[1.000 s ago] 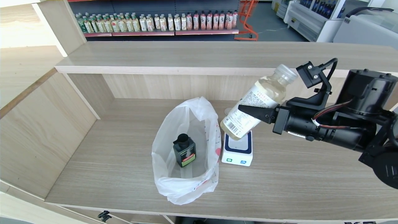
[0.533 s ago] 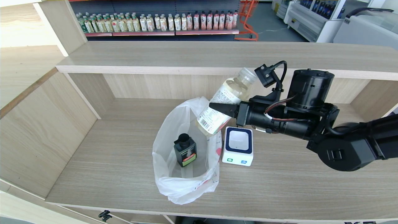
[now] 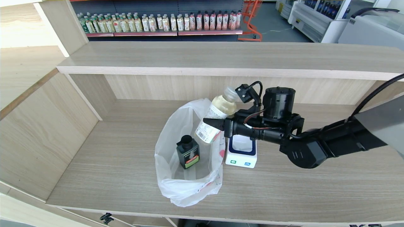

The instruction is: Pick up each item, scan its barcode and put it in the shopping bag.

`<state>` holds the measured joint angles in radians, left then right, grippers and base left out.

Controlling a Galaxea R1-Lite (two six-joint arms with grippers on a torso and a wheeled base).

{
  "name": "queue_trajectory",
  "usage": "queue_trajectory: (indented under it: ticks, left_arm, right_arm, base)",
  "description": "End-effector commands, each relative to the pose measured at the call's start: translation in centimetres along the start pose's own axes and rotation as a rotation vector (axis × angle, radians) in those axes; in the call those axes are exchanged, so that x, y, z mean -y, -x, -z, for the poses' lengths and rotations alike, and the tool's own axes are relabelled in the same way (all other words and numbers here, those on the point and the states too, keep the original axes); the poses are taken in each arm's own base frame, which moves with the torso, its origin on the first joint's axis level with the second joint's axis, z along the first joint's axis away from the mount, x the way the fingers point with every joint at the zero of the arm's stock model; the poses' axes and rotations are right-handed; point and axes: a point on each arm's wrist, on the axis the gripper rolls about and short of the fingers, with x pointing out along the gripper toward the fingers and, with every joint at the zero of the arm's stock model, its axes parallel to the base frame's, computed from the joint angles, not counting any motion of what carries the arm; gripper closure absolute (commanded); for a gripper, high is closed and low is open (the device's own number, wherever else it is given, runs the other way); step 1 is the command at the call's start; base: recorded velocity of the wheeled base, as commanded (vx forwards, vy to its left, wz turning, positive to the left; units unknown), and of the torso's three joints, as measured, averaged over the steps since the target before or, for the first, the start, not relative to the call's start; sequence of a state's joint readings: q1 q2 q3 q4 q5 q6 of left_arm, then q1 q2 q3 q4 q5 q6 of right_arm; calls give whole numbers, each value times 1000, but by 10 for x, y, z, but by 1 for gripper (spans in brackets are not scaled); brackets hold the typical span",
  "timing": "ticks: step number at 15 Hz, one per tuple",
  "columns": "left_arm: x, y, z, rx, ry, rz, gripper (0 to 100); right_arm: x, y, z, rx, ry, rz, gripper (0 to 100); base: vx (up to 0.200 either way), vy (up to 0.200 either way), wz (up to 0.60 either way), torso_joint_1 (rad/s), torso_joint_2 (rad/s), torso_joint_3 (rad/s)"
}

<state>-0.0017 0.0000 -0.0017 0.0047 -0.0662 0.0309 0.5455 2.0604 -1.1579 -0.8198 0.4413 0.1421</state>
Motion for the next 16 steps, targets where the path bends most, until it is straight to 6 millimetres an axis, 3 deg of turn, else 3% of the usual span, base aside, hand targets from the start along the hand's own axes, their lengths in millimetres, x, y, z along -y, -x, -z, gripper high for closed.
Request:
queue_trajectory:
  ticks: [1, 5, 11, 16]
  left_arm:
    - [0, 0, 0, -2, 0, 0, 0]
    - [0, 0, 0, -2, 0, 0, 0]
    - [0, 0, 0, -2, 0, 0, 0]
    - [0, 0, 0, -2, 0, 0, 0]
  right_arm:
    - [10, -15, 9, -5, 0, 3, 100]
    - [19, -29, 14, 4, 48, 6, 100]
    - [33, -37, 39, -48, 270, 74, 100]
    - [40, -43, 52, -20, 308, 79, 100]
  base:
    - [0, 0, 0, 0, 0, 0]
    - [0, 0, 0, 0, 0, 0]
    - [0, 0, 0, 0, 0, 0]
    - [0, 0, 0, 0, 0, 0]
